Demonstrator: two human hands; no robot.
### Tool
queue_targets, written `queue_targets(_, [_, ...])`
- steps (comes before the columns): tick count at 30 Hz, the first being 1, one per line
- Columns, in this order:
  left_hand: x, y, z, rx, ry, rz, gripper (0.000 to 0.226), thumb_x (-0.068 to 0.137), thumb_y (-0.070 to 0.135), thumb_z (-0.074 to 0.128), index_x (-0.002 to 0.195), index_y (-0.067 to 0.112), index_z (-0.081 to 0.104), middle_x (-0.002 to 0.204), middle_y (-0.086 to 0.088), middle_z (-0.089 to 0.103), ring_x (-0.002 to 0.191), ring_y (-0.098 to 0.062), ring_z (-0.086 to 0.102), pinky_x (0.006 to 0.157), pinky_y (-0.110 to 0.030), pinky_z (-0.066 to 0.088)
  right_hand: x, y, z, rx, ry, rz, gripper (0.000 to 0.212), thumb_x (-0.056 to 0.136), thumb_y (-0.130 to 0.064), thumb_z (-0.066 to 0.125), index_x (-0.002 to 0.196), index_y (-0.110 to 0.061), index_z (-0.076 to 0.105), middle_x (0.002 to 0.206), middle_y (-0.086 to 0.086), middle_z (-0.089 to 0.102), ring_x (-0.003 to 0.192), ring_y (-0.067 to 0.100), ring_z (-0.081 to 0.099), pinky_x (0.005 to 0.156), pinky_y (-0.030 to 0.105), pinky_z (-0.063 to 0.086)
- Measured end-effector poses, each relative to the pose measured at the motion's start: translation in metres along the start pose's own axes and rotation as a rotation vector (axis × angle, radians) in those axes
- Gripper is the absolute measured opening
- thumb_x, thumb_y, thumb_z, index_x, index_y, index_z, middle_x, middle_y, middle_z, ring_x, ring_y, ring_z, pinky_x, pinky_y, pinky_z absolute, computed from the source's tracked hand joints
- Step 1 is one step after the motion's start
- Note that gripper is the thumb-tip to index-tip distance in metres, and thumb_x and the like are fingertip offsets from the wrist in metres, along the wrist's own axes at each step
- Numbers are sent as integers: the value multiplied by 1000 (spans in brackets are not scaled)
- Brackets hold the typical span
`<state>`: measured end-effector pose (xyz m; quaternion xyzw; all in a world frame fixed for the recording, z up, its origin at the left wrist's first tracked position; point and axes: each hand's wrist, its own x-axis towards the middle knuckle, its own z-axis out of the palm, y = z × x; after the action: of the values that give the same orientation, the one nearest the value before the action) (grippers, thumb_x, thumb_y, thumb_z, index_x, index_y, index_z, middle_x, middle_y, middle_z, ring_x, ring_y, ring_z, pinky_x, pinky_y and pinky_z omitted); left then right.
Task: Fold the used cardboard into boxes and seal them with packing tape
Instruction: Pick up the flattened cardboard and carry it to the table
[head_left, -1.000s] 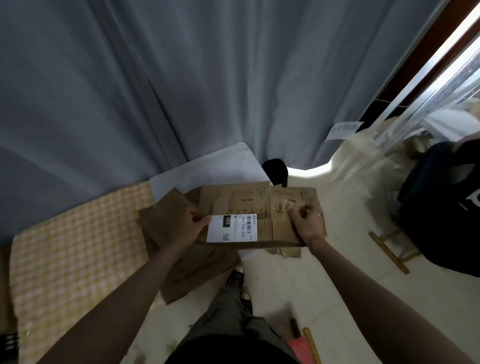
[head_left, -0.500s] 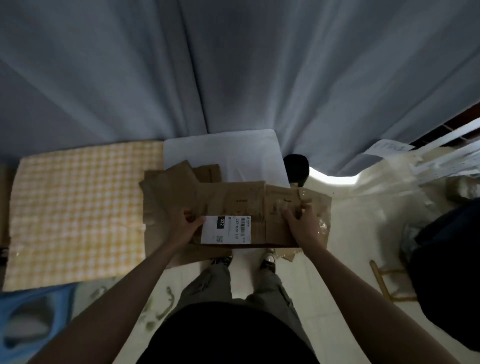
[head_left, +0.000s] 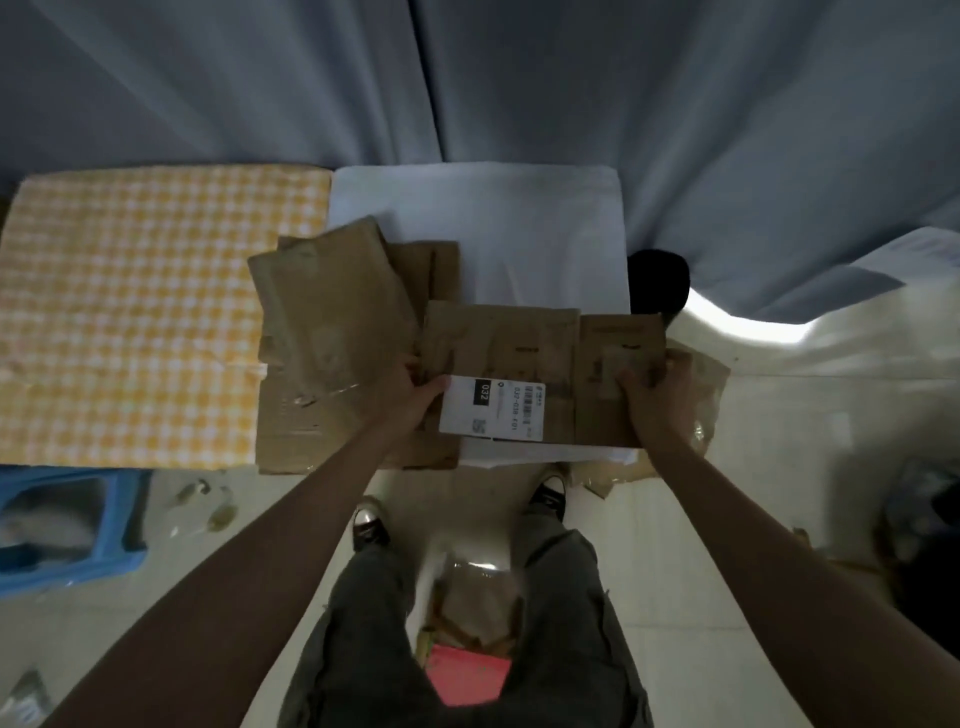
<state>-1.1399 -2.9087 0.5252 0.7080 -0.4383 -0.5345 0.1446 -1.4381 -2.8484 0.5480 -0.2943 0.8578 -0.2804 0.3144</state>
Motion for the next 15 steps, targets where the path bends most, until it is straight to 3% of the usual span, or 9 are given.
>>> queue_targets(1, [15,-6,4,12,-11,9,47,87,37,74,123,15,53,115,0,64,98,-15,64,83,-35,56,7,6,9,8,18,0,46,88,-32,66,126,-16,45,107,-3,52,98,21,55,77,35,40])
queue_targets(6, [86,-48,1,-33,56,57,39,88,32,74,117,15,55,104,3,63,92,-14,61,69,-27,47,20,28,77,40,74,-71,46,90,-35,62,128,-21,41,117,3,60,101,23,59,84,44,52])
queue_targets(10, [122,-86,-11,-73,109,92,33,91,24,69,114,10,51,101,0,60,94,-19,58,69,-26,45,20,32,135,31,101,-157,51,90,-31,67,132,-14,42,121,9,62,109,27,59,86,37,48])
queue_targets(15, [151,-115,-26,-118,245,221,25,90,21,68,105,15,49,86,5,55,79,-12,53,66,-22,43,23,38,191,62,103,-211,49,94,-27,65,132,-7,42,130,16,58,117,36,56,96,48,47])
